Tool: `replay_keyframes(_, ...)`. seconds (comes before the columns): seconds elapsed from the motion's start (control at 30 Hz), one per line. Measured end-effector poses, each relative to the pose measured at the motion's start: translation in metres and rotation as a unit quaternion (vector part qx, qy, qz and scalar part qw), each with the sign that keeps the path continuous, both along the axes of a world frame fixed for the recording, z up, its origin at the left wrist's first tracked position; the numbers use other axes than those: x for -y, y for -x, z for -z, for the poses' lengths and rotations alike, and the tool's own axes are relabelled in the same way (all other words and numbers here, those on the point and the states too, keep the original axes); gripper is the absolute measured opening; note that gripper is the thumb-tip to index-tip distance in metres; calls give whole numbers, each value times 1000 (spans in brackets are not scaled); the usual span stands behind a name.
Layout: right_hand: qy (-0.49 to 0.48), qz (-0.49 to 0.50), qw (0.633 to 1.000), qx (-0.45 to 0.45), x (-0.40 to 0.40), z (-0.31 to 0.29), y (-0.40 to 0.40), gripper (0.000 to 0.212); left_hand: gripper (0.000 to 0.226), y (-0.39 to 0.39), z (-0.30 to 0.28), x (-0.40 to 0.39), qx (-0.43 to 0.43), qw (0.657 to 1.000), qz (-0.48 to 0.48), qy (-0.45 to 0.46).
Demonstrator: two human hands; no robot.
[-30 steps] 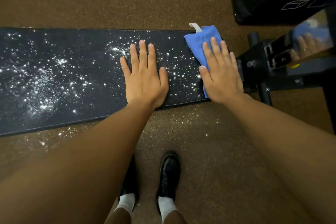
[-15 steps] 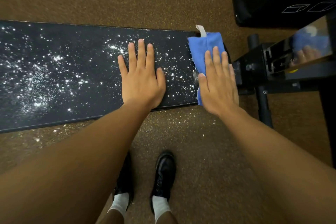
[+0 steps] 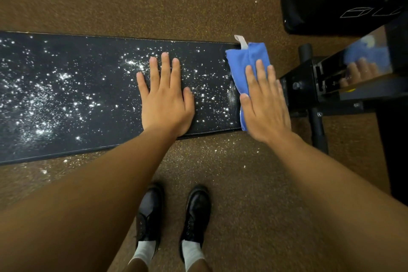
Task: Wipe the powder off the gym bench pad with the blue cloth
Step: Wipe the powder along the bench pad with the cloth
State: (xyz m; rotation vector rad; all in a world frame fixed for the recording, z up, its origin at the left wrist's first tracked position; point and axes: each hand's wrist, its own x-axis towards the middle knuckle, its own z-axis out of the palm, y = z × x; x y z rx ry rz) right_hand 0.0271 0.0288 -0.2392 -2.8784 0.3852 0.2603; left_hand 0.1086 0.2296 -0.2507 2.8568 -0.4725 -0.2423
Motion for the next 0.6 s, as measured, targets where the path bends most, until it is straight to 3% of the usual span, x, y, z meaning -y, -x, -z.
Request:
replay_keyframes(0.23,3,87,996,1,6,1,-61,60,64,1,0,2,-2,1000,-1,-8)
replay_keyframes(0.4,8,4,1000,0,-7,-2,-17,62,64,0,0,1,-5,1000,-1,-3)
replay_keyframes(0.6,0,82,997,-1,6,0,-27,63,64,0,0,-1,-5,1000,-4,-3)
